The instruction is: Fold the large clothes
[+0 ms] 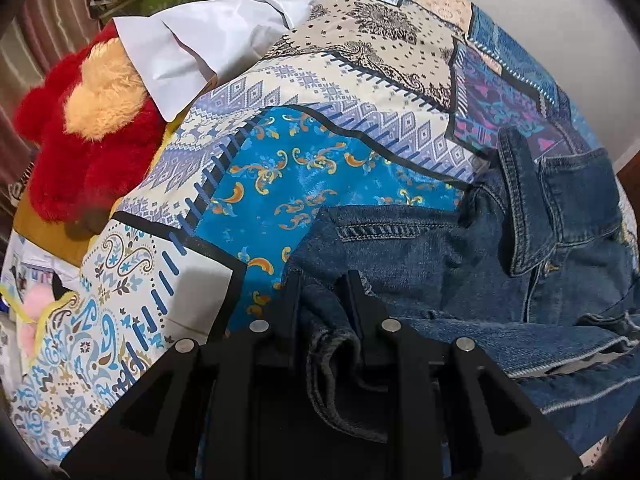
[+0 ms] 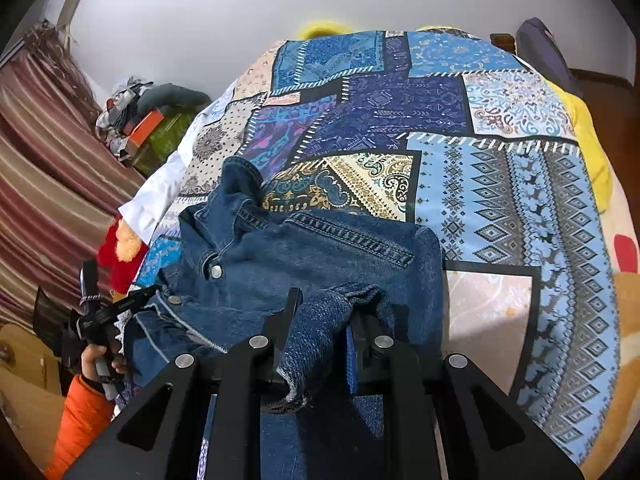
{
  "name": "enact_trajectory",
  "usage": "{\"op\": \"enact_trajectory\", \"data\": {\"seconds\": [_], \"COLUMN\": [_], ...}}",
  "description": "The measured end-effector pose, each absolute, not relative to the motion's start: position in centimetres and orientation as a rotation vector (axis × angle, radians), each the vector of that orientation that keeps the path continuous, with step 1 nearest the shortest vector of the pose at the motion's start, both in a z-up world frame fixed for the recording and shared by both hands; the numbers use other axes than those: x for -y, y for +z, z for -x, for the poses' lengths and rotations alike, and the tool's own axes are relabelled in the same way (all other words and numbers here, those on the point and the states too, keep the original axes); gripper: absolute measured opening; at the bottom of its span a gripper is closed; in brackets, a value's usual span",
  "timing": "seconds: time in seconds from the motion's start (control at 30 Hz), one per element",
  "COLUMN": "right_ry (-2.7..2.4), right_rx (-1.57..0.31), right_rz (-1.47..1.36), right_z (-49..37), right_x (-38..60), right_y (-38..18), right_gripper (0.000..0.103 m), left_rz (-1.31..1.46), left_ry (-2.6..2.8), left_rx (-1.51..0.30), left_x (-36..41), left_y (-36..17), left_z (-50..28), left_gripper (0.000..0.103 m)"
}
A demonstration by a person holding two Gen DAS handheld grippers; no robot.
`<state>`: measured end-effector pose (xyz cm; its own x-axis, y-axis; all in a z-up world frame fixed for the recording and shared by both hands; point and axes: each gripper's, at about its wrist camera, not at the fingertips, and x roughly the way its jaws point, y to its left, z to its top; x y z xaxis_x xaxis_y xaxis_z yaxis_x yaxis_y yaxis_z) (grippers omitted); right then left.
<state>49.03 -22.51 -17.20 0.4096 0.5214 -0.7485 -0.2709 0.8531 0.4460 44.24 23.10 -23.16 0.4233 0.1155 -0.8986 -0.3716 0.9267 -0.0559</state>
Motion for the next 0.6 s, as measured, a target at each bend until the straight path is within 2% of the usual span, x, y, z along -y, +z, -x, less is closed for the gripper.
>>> {"op": "enact_trajectory", "data": {"seconds": [0.07, 0.1, 0.13, 0.17, 0.2, 0.4, 0.53, 0.6], "right_ry": [0.519, 0.522, 0.529, 0.533, 0.531, 0.509, 0.083, 0.090], "right_rx": [-1.033, -1.028, -1.026, -1.025, -1.022, -1.013, -0.844, -0.841], "right_rz": [-0.276, -0.272, -0.269, -0.271, -0.275, -0.278, -0.132, -0.168], "right_z": [-48.6, -48.4, -48.1, -47.8, -47.6, -46.5, -45.4, -44.7], "right_x": [22.7, 22.8, 22.9, 23.0, 23.1, 24.9, 30.4, 33.0], "right_y": [-16.4, -16.0, -15.6, -15.3, -15.0, -13.5, -10.1, -9.1], "right_gripper": [0.013, 0.013, 0.013, 0.013, 0.013, 0.013, 0.013, 0.013], "left_rz": [0.246, 0.230, 0.211, 0.181, 0.160, 0.150, 0.215, 0.291], "left_ry": [0.313, 0.320, 0.334, 0.363, 0.369, 0.378, 0.352, 0.324], "left_rx": [-1.106, -1.111, -1.114, -1.116, -1.116, -1.124, -1.102, -1.064], "left_x": [-22.9, -22.8, -22.7, -22.6, -22.6, -22.5, -23.2, -23.8], "left_y": [-23.1, -23.1, -23.1, -23.2, -23.3, -23.5, -22.6, -21.1], "left_z": [-44.3, -44.3, -44.3, -44.4, -44.3, -44.0, -43.3, -42.3], "left_gripper": [0.026, 0.030, 0.036, 0.051, 0.055, 0.055, 0.055, 0.055]}}
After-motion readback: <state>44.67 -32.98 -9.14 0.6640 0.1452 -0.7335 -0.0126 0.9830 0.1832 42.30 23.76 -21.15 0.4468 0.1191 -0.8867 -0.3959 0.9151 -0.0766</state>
